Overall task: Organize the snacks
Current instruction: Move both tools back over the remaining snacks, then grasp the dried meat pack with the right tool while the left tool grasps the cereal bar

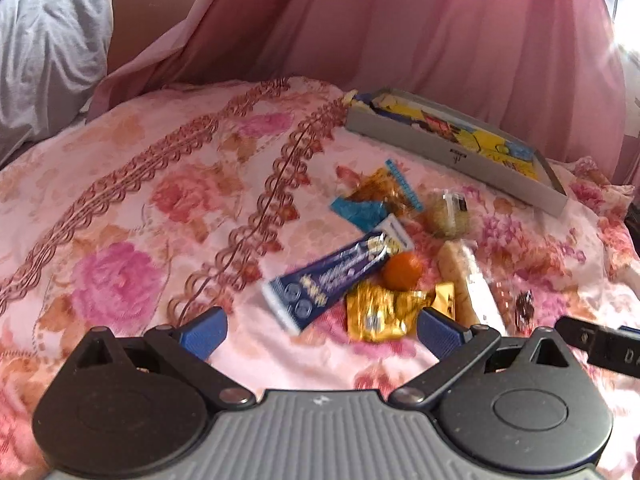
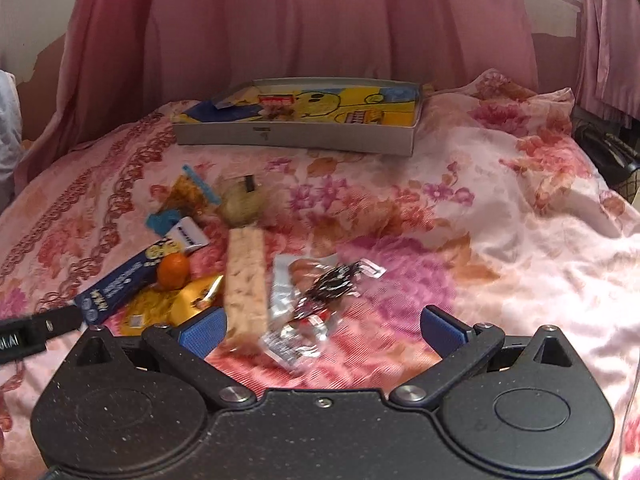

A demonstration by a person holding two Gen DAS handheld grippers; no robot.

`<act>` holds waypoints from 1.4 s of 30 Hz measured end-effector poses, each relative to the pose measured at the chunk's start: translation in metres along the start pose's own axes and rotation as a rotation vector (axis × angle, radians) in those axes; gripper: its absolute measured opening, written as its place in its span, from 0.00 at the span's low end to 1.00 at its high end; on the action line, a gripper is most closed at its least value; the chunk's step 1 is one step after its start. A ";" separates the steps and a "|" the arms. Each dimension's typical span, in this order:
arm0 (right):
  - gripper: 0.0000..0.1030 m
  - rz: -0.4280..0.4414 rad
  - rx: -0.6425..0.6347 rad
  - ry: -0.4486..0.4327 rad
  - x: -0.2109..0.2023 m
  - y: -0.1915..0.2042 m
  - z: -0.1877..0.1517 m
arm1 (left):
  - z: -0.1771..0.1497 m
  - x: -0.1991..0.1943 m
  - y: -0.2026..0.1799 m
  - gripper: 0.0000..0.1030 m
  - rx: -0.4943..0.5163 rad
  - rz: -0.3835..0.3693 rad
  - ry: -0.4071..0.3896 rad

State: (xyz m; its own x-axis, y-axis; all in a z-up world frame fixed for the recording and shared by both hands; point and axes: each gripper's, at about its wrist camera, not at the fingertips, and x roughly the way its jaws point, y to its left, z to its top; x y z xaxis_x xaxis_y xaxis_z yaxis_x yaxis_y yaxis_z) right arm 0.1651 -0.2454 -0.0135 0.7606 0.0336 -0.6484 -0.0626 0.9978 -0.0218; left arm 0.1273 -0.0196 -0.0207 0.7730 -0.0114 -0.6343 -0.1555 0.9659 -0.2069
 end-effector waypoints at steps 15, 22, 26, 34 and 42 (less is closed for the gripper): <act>0.99 0.020 -0.029 0.061 0.053 -0.031 0.011 | 0.015 0.031 -0.025 1.00 0.005 -0.062 -0.053; 0.99 0.069 0.027 0.078 0.079 -0.027 0.015 | 0.017 0.050 -0.034 1.00 -0.011 -0.074 -0.031; 0.99 0.076 0.026 0.090 0.089 -0.025 0.015 | 0.019 0.057 -0.040 1.00 -0.009 -0.070 -0.031; 0.99 0.053 0.006 0.180 0.100 -0.028 0.008 | 0.024 0.068 -0.062 1.00 -0.003 -0.122 -0.020; 0.98 -0.015 0.010 0.211 0.094 -0.050 0.001 | 0.020 0.077 -0.090 1.00 0.077 -0.153 0.011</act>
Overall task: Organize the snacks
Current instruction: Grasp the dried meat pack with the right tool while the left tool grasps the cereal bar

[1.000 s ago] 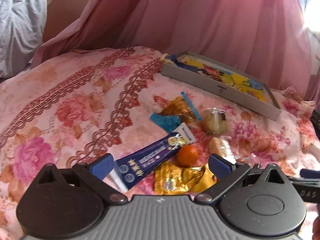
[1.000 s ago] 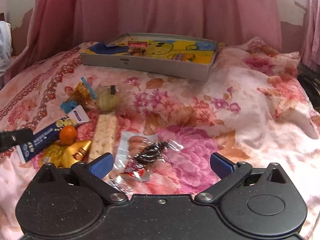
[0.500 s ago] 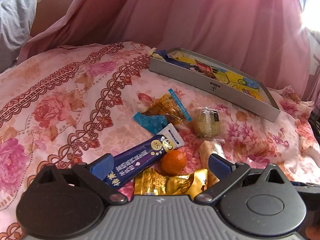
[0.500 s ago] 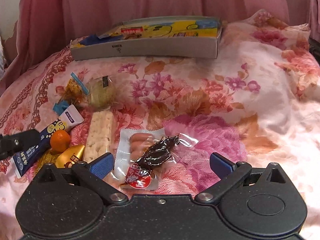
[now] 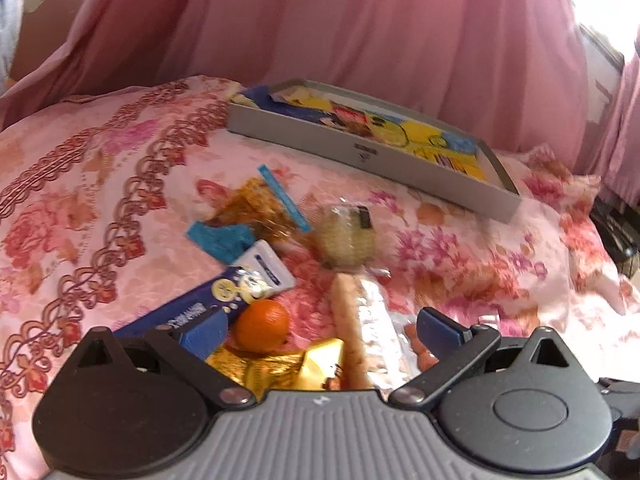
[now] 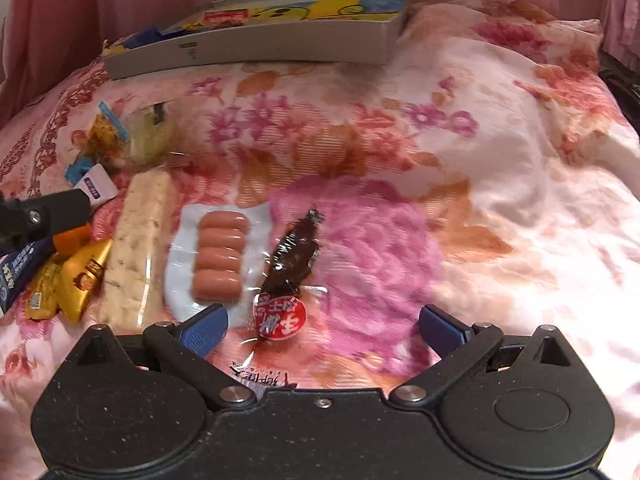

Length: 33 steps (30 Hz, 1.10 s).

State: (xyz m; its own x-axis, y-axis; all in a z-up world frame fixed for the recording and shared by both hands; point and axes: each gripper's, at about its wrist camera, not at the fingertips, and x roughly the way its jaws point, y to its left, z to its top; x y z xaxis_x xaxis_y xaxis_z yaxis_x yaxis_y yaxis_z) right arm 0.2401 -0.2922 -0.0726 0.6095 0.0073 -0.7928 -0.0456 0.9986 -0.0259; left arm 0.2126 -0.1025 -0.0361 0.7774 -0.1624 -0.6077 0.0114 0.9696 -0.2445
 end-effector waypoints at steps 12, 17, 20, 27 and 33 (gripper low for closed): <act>0.87 -0.018 -0.017 -0.024 0.001 -0.006 -0.001 | 0.005 0.034 -0.032 0.90 0.088 -0.023 0.089; 0.79 -0.010 -0.009 -0.043 0.002 -0.005 0.000 | 0.004 0.047 -0.039 0.75 0.102 -0.017 0.129; 0.74 -0.004 -0.004 -0.051 0.003 -0.004 0.001 | 0.002 0.052 -0.042 0.61 0.111 -0.004 0.142; 0.70 0.001 -0.039 -0.050 0.007 0.003 0.000 | 0.001 0.056 -0.036 0.46 0.072 0.002 0.163; 0.69 0.006 -0.052 -0.043 0.007 0.005 -0.003 | 0.003 0.057 -0.031 0.44 0.055 -0.011 0.193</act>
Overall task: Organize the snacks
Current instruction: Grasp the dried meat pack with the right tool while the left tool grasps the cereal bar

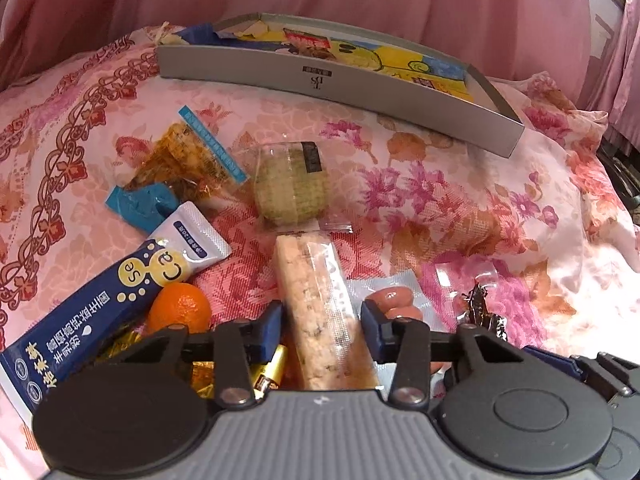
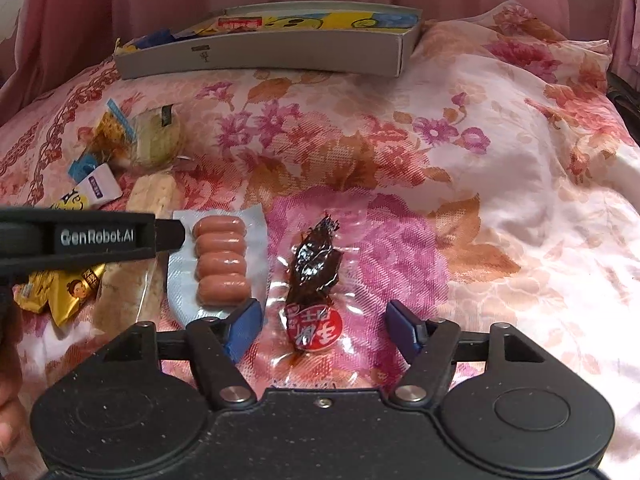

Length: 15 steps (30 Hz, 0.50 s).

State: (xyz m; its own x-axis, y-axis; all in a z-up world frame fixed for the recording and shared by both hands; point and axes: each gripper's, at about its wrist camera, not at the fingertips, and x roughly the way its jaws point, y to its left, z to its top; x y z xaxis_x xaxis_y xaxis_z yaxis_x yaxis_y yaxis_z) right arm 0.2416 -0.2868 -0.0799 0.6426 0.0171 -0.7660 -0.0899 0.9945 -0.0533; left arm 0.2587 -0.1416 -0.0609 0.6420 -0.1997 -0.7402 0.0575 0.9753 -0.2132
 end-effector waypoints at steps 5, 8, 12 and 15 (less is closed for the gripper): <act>0.57 0.018 0.011 0.001 -0.002 0.001 -0.002 | 0.005 -0.002 0.011 0.40 -0.072 -0.038 0.059; 0.50 0.032 0.036 -0.006 -0.005 -0.002 -0.003 | 0.002 -0.006 0.012 0.39 -0.074 -0.045 0.080; 0.50 0.054 0.074 -0.009 -0.007 -0.007 -0.003 | -0.006 -0.016 0.010 0.39 -0.055 -0.050 0.103; 0.49 0.062 0.084 -0.010 -0.011 -0.007 -0.005 | -0.010 -0.022 0.008 0.38 -0.036 -0.055 0.119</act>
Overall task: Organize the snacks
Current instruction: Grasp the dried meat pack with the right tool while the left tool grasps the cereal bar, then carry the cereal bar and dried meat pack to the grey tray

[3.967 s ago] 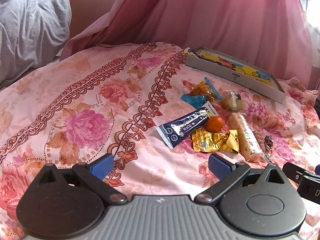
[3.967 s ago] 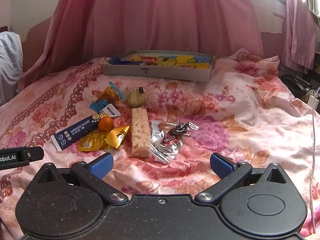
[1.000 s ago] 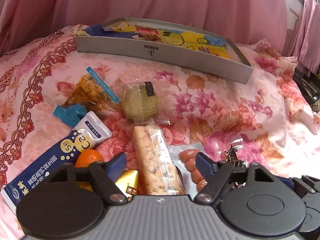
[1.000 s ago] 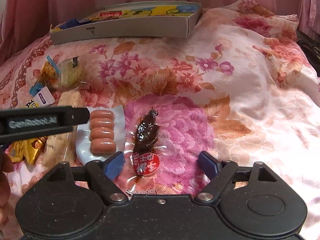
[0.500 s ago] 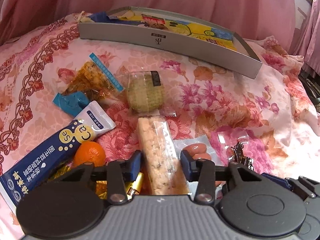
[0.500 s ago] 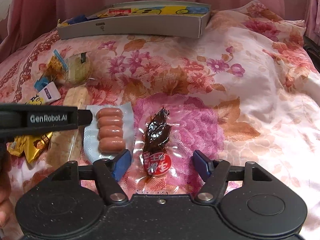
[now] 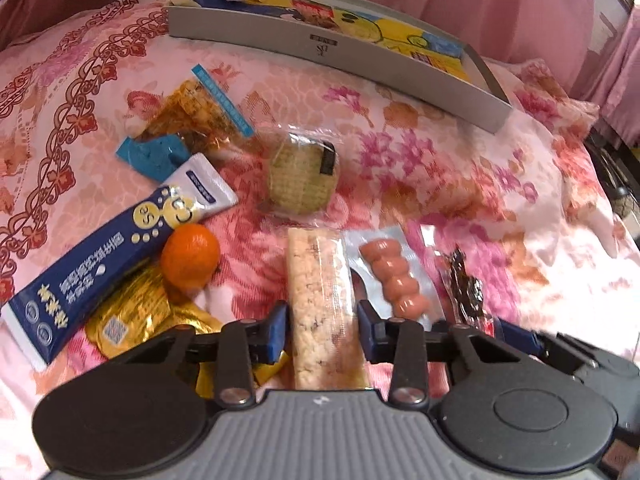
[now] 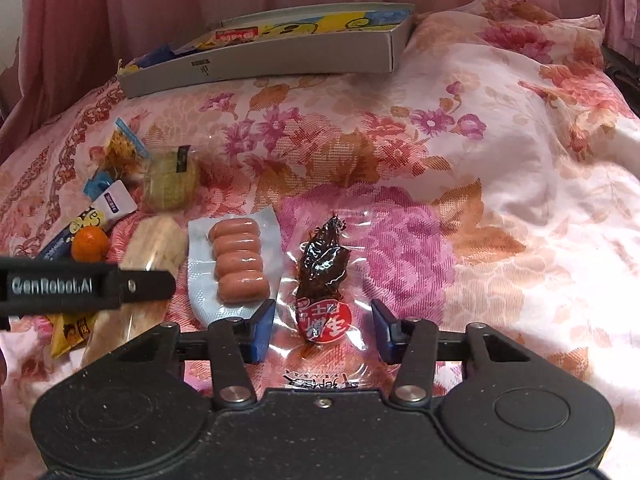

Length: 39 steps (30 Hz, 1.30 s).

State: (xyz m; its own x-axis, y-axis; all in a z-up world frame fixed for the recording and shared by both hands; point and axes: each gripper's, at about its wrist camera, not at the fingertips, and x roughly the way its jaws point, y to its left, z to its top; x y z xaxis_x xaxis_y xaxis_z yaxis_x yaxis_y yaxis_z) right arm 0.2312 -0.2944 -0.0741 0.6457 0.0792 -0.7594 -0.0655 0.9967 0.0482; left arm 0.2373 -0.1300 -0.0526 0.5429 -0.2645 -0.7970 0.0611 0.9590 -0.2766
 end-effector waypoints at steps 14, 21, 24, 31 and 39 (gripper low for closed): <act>0.48 0.082 0.075 -0.078 -0.026 -0.003 -0.004 | -0.013 -0.033 -0.005 0.35 0.003 -0.004 0.014; 0.48 -0.014 -0.055 -0.209 -0.043 0.013 -0.004 | -0.002 -0.044 -0.011 0.35 -0.019 -0.036 0.002; 0.48 -0.047 -0.079 -0.274 -0.049 0.015 -0.001 | 0.006 -0.052 -0.017 0.35 0.000 -0.044 -0.038; 0.48 -0.088 -0.109 -0.509 -0.055 0.016 0.018 | 0.041 -0.067 -0.035 0.35 0.078 -0.095 -0.159; 0.48 -0.142 -0.099 -0.695 -0.037 0.011 0.045 | 0.100 -0.069 -0.053 0.35 0.069 -0.074 -0.298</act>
State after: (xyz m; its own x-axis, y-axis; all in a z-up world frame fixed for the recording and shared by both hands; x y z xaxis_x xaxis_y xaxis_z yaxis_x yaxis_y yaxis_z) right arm 0.2414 -0.2856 -0.0164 0.9862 -0.0250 -0.1637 0.0079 0.9945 -0.1044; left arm 0.2808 -0.1521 0.0704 0.7556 -0.3026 -0.5810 0.1608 0.9455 -0.2833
